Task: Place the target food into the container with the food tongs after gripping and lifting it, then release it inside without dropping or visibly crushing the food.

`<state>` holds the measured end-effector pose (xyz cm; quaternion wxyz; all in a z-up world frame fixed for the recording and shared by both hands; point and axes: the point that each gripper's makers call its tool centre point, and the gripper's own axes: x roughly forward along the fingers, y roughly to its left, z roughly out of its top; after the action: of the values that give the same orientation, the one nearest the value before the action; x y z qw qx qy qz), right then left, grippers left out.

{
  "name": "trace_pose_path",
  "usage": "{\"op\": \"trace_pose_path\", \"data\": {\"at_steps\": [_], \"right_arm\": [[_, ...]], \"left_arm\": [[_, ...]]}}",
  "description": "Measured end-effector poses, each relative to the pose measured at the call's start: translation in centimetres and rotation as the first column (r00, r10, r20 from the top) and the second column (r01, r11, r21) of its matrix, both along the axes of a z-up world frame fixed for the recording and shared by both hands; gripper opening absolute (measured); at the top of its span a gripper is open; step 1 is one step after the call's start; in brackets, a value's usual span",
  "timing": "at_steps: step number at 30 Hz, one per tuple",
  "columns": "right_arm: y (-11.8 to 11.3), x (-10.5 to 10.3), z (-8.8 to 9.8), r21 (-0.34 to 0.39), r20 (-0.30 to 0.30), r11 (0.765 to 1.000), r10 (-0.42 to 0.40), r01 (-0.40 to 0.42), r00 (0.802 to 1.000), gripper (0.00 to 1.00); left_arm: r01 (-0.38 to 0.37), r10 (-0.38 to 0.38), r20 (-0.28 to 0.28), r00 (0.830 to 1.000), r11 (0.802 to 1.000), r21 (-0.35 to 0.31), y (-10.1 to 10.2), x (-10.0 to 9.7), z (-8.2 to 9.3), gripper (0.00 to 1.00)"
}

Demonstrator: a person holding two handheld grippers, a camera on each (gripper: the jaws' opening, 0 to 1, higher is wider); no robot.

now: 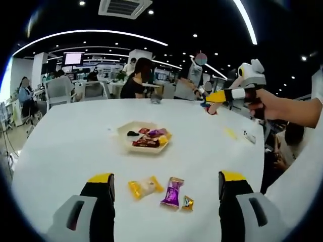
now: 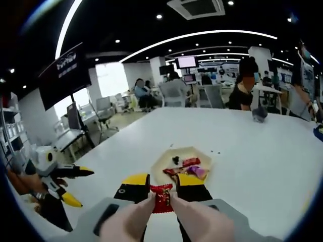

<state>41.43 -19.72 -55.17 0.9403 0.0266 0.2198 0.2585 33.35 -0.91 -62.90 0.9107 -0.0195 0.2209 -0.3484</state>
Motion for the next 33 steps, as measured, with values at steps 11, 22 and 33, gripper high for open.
{"op": "trace_pose_path", "data": {"at_steps": [11, 22, 33], "right_arm": [[0.9, 4.5, 1.2, 0.035, 0.028, 0.999, -0.008, 0.007, 1.000, 0.19], [1.9, 9.5, 2.6, 0.010, 0.043, 0.999, 0.041, -0.042, 0.998, 0.19], [3.6, 13.1, 3.8, -0.015, 0.063, 0.997, 0.083, -0.082, 0.995, 0.19]], "left_arm": [[-0.050, 0.050, 0.009, 0.999, 0.999, 0.010, 1.8, -0.6, 0.6, 0.85], [-0.086, 0.087, -0.027, 0.996, 0.996, 0.030, 2.2, -1.3, -0.3, 0.84], [-0.109, 0.110, -0.028, 0.994, 0.994, 0.031, 2.6, -0.5, 0.5, 0.84]]}}
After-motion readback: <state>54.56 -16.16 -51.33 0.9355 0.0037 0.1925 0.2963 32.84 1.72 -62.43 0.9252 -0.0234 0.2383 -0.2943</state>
